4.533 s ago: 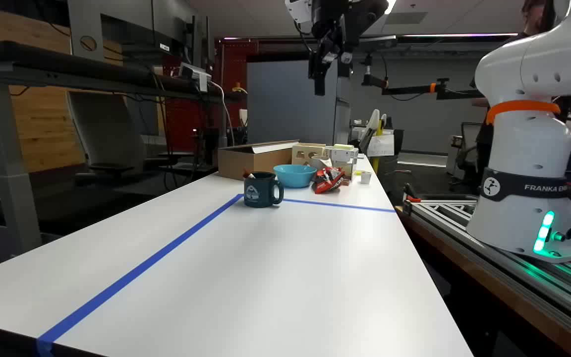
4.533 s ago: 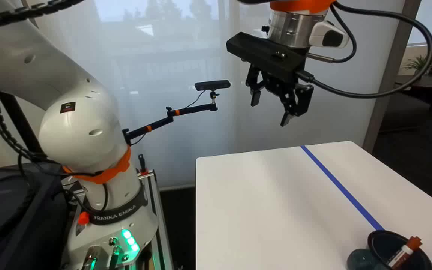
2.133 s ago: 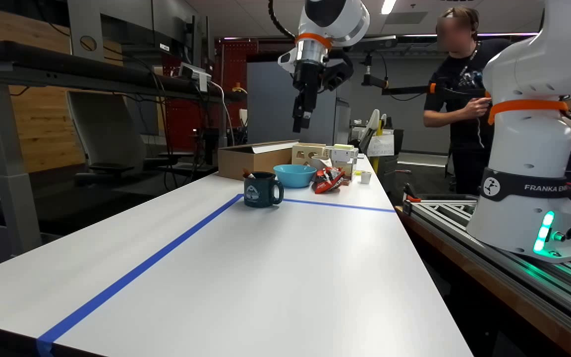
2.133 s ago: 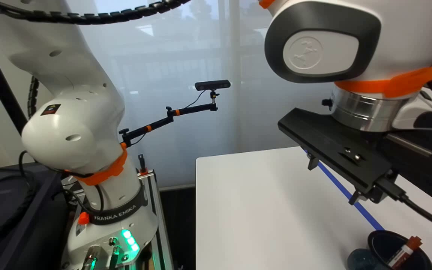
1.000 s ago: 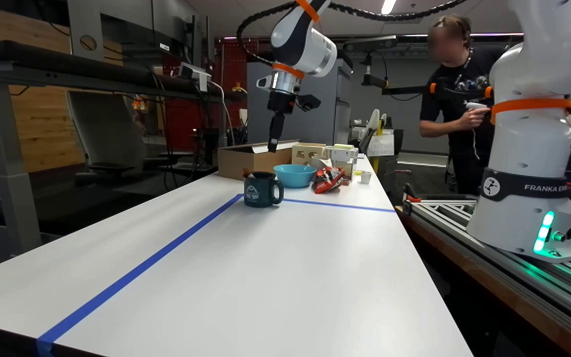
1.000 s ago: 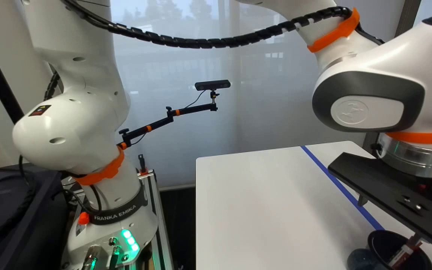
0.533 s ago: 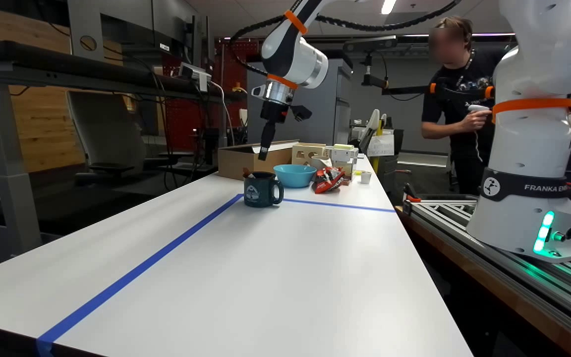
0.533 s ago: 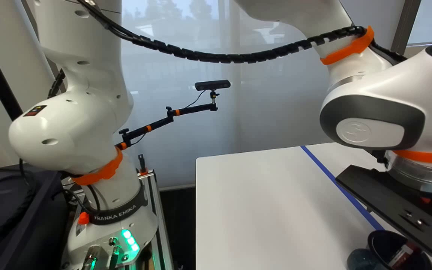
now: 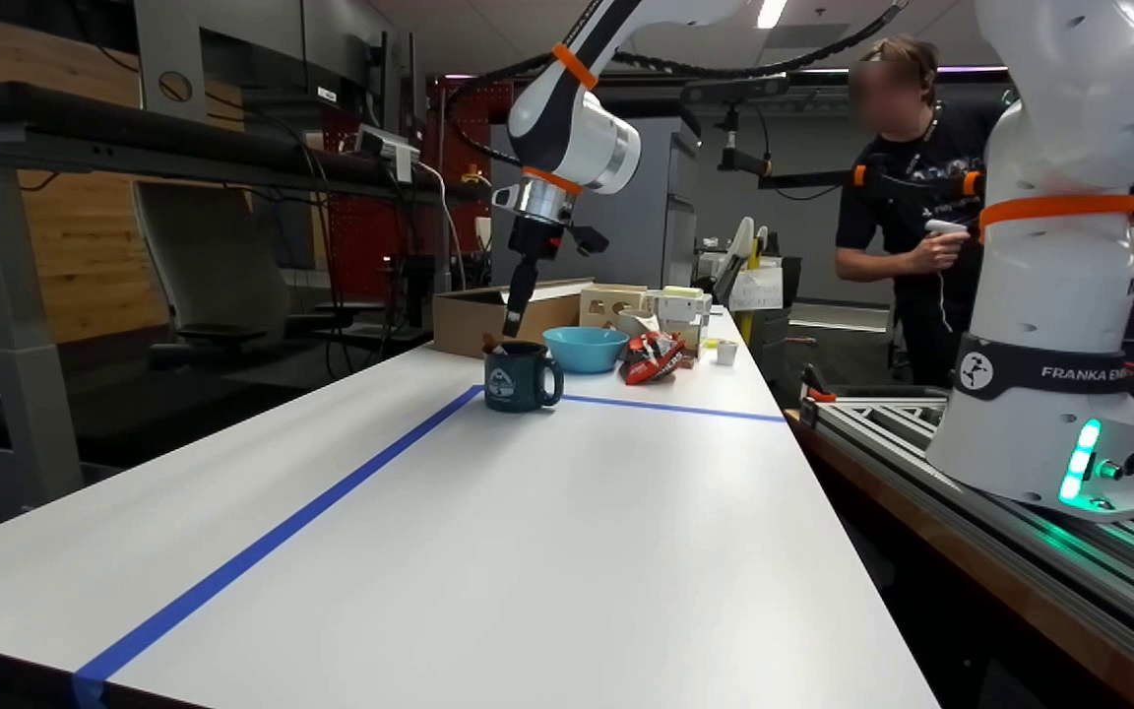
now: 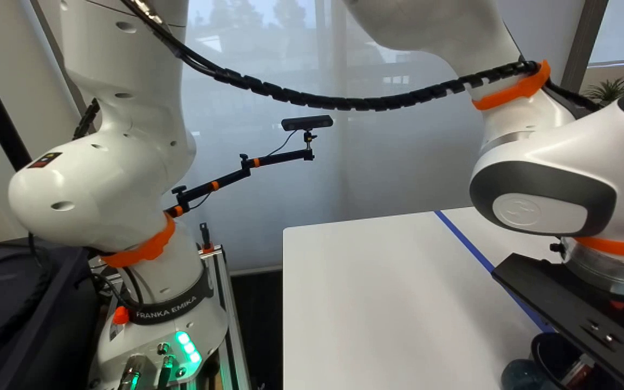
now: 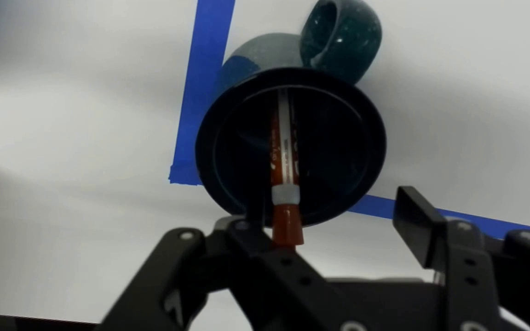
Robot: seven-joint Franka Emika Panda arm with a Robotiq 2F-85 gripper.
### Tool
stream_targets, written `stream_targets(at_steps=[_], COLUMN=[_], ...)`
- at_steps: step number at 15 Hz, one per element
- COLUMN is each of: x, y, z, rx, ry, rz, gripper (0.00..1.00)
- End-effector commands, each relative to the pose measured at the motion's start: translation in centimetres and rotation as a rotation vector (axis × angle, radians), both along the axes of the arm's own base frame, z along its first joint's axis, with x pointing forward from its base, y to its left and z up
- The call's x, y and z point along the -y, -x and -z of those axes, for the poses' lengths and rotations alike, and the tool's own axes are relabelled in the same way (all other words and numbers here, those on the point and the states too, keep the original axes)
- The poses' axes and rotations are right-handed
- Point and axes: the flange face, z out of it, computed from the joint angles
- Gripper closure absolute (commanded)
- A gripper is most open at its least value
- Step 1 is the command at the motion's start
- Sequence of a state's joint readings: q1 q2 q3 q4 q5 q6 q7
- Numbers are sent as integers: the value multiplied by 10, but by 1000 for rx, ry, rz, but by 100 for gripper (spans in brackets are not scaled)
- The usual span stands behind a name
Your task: Remove the marker from the mug cup and place it on the table
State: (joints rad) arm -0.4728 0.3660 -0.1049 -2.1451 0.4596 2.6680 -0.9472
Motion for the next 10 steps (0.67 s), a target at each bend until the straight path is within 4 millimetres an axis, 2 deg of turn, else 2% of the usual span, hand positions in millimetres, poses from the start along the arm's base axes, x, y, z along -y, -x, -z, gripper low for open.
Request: stream_targets(at_steps=[1, 5, 10], x=[8, 12, 18], y=[-4, -7, -12], z=[12, 21, 26], rx=[10, 4, 8], ry=[-6, -10, -11], rz=[3, 5, 7], gripper=[30, 25, 29])
